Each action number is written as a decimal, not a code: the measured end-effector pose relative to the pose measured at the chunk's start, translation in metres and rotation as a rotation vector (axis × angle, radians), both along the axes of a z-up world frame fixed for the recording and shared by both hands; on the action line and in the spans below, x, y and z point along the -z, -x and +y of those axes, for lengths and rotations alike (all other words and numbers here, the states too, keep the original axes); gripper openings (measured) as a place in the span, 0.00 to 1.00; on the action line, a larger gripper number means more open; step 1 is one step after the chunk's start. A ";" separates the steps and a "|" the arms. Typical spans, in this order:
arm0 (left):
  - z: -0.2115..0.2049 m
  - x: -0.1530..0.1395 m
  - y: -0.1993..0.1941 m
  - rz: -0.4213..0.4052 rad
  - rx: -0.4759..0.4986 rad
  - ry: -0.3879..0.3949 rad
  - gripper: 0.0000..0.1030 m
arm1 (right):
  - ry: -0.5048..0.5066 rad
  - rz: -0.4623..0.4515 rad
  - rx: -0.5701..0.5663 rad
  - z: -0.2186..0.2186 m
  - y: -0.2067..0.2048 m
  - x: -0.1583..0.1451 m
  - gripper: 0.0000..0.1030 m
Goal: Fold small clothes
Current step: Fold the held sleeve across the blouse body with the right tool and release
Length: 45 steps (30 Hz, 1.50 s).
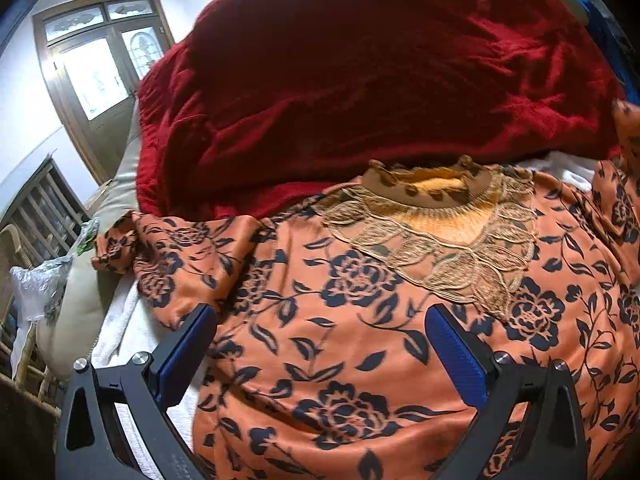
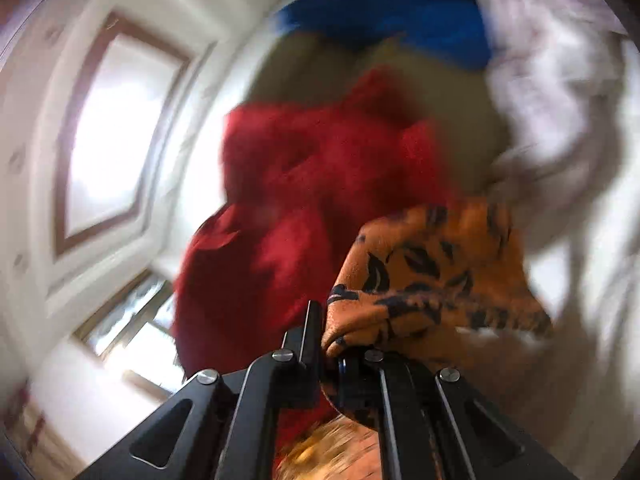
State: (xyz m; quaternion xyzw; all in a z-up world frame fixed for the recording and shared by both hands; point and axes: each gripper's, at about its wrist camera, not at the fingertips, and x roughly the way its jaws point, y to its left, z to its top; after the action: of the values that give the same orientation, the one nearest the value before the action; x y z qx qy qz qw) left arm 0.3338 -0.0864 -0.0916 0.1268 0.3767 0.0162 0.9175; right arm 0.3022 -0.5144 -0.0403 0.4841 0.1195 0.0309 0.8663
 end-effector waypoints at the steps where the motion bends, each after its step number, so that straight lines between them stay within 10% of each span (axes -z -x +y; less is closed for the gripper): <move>1: 0.006 -0.002 0.000 -0.006 -0.014 0.002 1.00 | 0.027 -0.003 -0.051 0.021 -0.009 -0.006 0.06; 7: 0.052 -0.007 -0.006 -0.022 -0.128 0.005 1.00 | 0.172 0.080 -0.376 0.164 -0.069 0.002 0.06; 13: 0.110 -0.005 -0.015 0.002 -0.265 0.021 1.00 | 0.276 0.358 -0.639 0.265 -0.104 0.074 0.07; 17: 0.136 0.000 -0.020 0.034 -0.329 0.039 1.00 | 0.433 0.520 -0.738 0.291 -0.104 0.117 0.08; 26: 0.115 0.001 -0.019 0.039 -0.282 0.015 1.00 | 0.506 0.503 -0.760 0.292 -0.071 0.109 0.14; 29: 0.104 0.000 -0.017 0.037 -0.243 0.010 1.00 | 0.403 0.508 -0.793 0.299 -0.061 0.098 0.40; 31: 0.092 0.000 -0.017 0.040 -0.220 0.010 1.00 | 0.292 0.514 -0.832 0.299 -0.053 0.099 1.00; 40: 0.017 0.004 -0.014 0.026 -0.066 -0.011 1.00 | 0.540 0.473 -0.461 0.238 0.001 0.020 1.00; 45: -0.046 0.024 -0.027 0.060 -0.001 -0.078 1.00 | 0.403 0.399 -0.247 0.172 0.009 0.001 1.00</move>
State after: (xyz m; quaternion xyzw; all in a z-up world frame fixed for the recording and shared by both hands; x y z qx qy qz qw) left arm 0.3612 -0.1328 -0.1151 0.1626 0.4032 0.0278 0.9001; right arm 0.2935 -0.3420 -0.0409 0.2810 0.3488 0.0160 0.8939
